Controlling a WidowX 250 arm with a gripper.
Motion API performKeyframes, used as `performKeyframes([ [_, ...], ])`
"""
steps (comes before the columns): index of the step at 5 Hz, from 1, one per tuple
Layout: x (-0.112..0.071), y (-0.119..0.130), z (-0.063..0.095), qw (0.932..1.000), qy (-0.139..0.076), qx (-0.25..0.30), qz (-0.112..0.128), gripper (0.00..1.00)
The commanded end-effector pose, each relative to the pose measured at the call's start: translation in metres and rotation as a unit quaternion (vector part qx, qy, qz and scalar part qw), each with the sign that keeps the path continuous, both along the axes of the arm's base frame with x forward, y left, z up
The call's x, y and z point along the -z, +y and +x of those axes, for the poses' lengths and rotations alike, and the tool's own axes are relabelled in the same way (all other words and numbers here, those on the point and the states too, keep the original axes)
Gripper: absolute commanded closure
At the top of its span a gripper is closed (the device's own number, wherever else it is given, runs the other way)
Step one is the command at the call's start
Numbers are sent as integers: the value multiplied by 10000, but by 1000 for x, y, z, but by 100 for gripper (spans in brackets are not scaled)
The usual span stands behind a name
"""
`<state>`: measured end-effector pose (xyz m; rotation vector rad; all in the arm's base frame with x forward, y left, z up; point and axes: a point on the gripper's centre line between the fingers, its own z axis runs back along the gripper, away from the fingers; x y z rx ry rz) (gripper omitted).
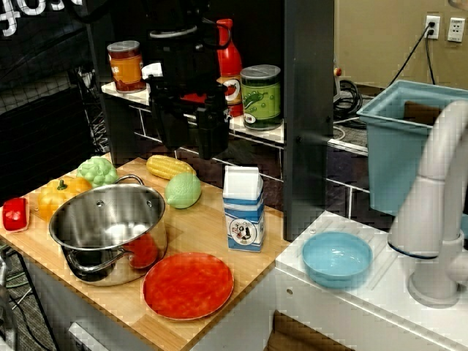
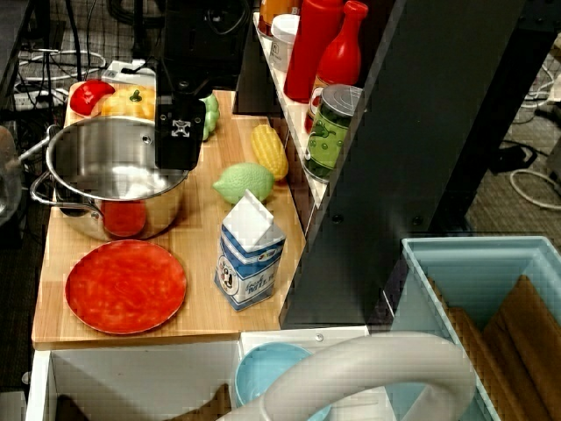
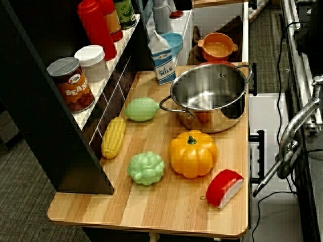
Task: Lift bowl
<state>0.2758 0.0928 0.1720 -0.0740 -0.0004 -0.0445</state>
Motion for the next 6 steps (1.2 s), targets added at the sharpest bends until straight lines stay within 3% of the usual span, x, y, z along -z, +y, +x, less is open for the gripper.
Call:
performKeyframes([
  [1,0,0,0,10000,0,0,0,0],
  [3,28,-51,13,9996,78,239,162,0],
  [4,38,-65,16,9994,33,247,234,0],
  [5,47,-74,24,9997,-119,82,195,0],
  [6,49,-76,33,9993,-216,-283,-99,0],
])
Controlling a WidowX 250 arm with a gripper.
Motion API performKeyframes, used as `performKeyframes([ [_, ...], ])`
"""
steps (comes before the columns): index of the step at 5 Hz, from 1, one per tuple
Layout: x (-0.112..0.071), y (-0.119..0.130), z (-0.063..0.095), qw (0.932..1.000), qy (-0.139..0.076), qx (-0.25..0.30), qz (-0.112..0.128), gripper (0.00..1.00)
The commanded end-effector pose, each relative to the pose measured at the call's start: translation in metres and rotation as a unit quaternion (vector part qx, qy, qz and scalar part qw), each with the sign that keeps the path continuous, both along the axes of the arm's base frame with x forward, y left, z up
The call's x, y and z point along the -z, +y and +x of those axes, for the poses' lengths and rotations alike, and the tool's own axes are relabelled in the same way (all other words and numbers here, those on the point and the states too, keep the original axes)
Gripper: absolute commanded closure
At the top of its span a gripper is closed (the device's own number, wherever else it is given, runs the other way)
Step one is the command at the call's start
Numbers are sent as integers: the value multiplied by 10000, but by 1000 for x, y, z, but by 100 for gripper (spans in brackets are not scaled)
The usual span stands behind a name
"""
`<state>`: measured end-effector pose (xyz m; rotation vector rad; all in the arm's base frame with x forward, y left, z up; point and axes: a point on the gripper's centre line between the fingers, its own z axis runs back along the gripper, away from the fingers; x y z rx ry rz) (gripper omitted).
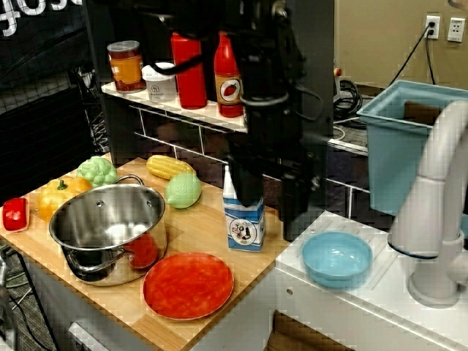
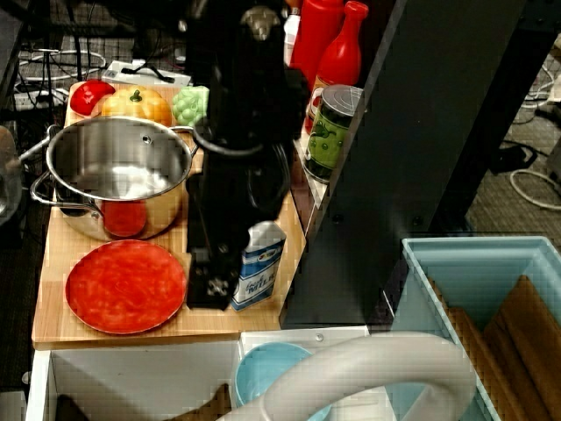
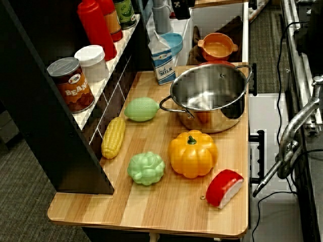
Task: Lift bowl
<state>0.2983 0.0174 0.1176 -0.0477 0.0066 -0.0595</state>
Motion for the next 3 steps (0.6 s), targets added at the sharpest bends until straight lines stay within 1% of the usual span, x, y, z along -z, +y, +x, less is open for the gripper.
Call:
performKeyframes([
  [1,-8,-6,19,9967,-251,-612,-476,0],
  [2,-2,-7,23,9957,-306,-724,-482,0],
  [3,3,-3,25,9919,-433,-1004,-642,0],
])
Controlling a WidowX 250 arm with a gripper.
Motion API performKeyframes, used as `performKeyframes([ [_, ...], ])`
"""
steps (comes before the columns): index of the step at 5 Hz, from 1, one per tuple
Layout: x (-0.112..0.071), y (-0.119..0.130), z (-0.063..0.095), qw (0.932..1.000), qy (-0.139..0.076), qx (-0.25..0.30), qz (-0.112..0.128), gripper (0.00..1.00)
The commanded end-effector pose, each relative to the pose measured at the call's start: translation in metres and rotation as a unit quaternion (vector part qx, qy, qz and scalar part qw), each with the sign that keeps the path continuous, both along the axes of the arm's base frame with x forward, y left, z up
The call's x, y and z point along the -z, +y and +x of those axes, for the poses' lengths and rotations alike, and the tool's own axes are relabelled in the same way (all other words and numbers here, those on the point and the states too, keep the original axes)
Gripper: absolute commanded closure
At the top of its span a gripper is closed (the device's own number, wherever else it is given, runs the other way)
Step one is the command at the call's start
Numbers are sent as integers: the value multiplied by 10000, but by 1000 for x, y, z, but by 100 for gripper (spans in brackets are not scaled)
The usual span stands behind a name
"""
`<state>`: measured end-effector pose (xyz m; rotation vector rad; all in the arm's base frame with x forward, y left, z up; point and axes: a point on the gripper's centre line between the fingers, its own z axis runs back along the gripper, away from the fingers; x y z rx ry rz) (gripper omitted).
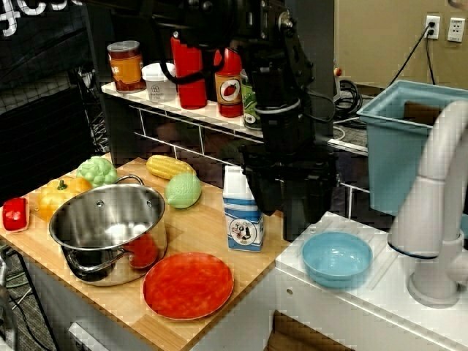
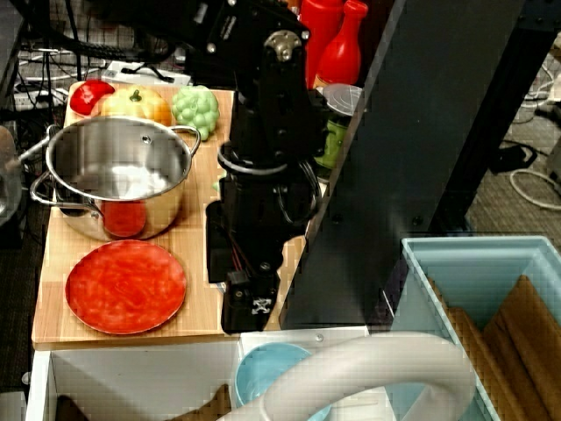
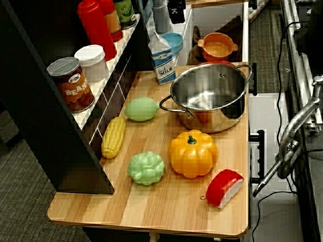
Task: Lift bowl
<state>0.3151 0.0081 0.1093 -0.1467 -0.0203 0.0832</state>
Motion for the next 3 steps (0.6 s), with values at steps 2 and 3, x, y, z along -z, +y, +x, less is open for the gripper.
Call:
performKeyframes([
  [2,20,-1,9,9958,-580,-695,-168,0],
  [3,30,-3,9,9924,-725,-971,-228,0],
])
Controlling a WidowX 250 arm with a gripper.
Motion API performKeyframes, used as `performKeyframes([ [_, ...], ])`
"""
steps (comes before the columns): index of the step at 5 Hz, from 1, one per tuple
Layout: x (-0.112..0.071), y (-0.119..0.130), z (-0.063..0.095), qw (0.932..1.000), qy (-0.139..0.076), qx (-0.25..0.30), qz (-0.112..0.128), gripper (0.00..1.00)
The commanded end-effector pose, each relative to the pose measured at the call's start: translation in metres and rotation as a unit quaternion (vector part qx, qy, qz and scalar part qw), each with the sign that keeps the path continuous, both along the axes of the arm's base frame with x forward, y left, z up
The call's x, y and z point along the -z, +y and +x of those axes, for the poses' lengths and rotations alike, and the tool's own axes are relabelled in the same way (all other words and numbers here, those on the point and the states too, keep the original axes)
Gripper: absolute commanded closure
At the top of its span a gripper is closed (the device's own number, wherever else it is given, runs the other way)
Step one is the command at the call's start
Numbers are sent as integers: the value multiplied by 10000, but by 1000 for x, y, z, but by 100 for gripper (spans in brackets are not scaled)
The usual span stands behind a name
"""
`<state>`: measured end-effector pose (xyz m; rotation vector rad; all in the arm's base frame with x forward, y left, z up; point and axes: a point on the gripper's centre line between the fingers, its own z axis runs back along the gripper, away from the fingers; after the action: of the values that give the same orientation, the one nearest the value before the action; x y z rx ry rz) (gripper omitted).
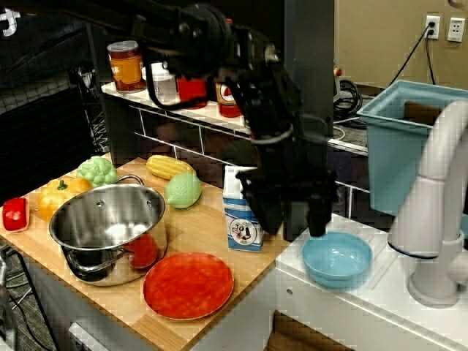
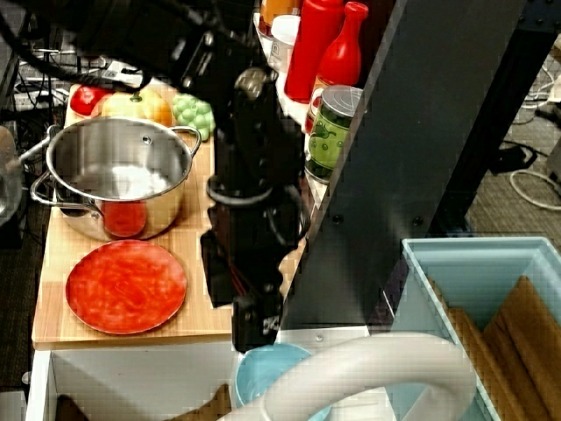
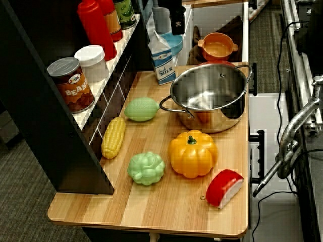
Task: Lift bowl
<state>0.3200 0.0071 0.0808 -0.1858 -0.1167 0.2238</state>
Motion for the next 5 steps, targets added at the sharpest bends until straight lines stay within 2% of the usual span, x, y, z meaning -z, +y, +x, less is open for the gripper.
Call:
performKeyframes([
  [1,8,-7,4,9994,-200,-297,-14,0],
  [3,11,-10,9,9988,-178,-448,-47,0],
  [4,21,-8,12,9989,-80,-469,48,0],
  [5,23,-1,17,9979,-42,-647,44,0],
])
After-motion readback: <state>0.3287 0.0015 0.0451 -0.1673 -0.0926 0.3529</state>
